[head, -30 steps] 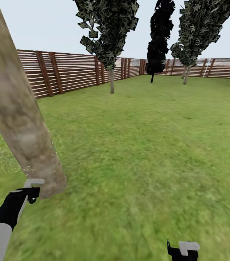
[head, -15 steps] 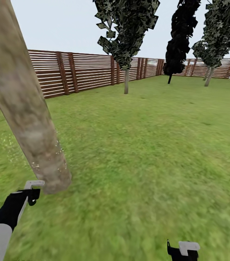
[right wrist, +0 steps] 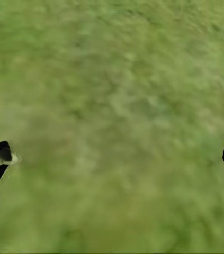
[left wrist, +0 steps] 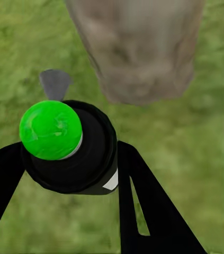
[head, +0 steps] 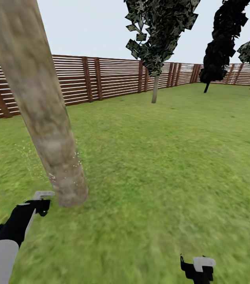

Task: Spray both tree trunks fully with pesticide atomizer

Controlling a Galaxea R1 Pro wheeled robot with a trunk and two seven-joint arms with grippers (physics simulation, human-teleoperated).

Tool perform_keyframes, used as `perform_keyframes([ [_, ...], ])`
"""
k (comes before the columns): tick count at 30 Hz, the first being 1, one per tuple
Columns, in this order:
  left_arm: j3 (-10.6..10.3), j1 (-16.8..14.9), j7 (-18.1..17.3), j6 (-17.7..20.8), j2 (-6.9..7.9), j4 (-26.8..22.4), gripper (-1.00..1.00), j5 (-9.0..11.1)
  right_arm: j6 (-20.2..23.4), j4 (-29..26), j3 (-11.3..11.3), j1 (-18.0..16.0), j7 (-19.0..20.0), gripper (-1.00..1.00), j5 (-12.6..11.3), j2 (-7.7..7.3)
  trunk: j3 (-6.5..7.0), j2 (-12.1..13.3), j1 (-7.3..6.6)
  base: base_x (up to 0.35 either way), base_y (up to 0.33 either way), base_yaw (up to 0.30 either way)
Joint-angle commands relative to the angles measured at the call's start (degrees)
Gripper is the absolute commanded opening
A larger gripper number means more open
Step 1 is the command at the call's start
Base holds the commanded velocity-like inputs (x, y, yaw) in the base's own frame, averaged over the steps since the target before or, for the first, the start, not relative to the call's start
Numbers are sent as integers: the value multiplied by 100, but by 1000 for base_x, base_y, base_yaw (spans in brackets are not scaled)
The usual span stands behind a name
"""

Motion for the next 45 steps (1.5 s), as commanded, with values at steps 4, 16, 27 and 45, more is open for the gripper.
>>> perform_keyframes([
  [4,5,-436,-421,313,-78,-4,-100,-44,0,236,0,0,-4,100,7,13,0,0,0,0,0,167],
  [16,-186,-962,-658,436,103,-12,-100,-77,0,275,-8,0,-15,100,1,-21,0,0,0,0,0,2],
  [27,-472,-1009,-724,973,25,-893,-100,-51,0,276,-2,0,-7,100,7,-21,0,0,0,0,0,0],
  [45,-434,-907,-1069,1237,649,-1368,-100,-75,0,276,0,0,-7,100,9,-13,0,0,0,0,-123,0],
])
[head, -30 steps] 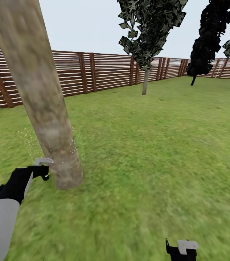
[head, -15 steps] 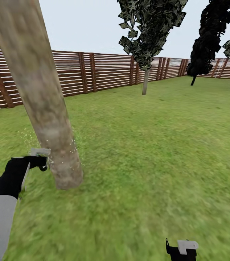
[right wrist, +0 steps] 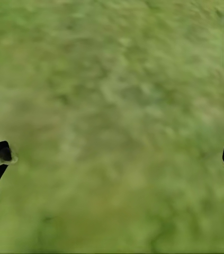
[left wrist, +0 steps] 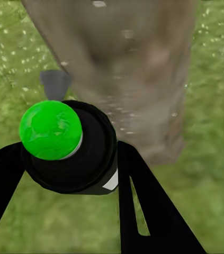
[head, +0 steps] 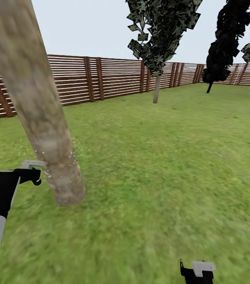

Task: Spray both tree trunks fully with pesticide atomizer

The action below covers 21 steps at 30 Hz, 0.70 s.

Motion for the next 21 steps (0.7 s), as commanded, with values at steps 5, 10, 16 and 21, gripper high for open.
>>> perform_keyframes([
  [5,5,0,1,3,0,0,-100,-6,0,0,0,0,0,100,0,0,0,0,0,0,-270,0],
  [10,0,0,9,7,-3,14,-100,-6,0,0,0,0,0,100,0,0,0,0,0,0,-271,0],
  [16,8,0,18,14,0,66,-100,-14,0,0,0,0,-12,100,-3,8,0,0,0,26,-271,13],
  [21,-7,0,18,15,-8,71,-100,-13,0,0,0,0,-18,100,-2,18,0,0,0,33,-271,242],
])
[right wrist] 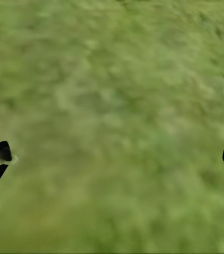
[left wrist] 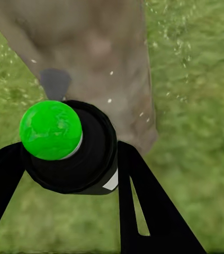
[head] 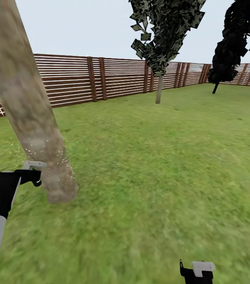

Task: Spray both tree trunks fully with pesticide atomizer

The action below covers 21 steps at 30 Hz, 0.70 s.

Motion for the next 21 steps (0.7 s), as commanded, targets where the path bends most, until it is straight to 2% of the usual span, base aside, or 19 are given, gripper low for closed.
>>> perform_keyframes([
  [1,-1,0,2,-1,-1,0,-100,-1,0,0,0,0,0,100,1,0,0,0,0,1,-271,124],
  [12,9,0,43,2,1,9,-100,-2,0,0,0,1,0,100,-1,-4,0,0,0,19,-271,9],
  [15,120,104,598,4,32,110,-100,11,0,0,0,0,0,100,-2,-5,0,0,0,134,-269,134],
  [16,99,151,689,-12,-33,329,-100,15,0,0,0,0,0,100,-1,-5,0,0,0,166,-250,273],
  [19,96,156,702,-10,-276,377,-100,-1,0,0,0,0,0,100,-6,-8,0,0,0,200,-224,218],
  [21,119,154,703,-9,-283,382,-100,0,0,0,-1,0,0,100,-6,-9,0,0,0,232,-190,42],
])
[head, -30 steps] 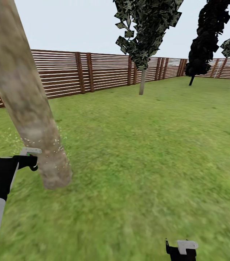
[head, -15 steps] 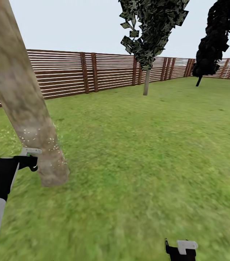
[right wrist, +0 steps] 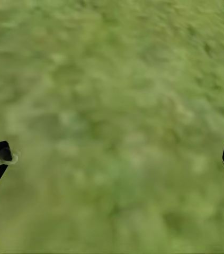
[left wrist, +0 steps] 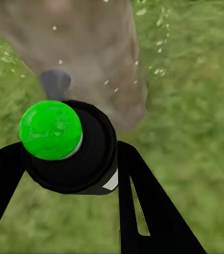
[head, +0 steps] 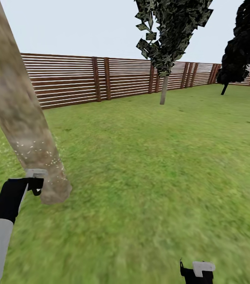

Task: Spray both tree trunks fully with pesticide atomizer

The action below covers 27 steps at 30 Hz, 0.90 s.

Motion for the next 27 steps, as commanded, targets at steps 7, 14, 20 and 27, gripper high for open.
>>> perform_keyframes([
  [7,472,169,458,-83,273,482,-100,11,0,0,1,-1,0,100,0,0,0,0,0,251,-68,15],
  [14,490,250,466,-420,-34,978,-100,6,0,0,1,0,-6,100,0,-6,0,0,0,7,0,252],
  [20,473,310,483,-465,56,962,-100,26,0,0,-6,-1,-9,100,0,-21,0,0,0,122,0,36],
  [27,513,331,480,-517,74,959,-100,3,0,0,-8,1,-9,100,0,-27,0,0,0,298,0,0],
])
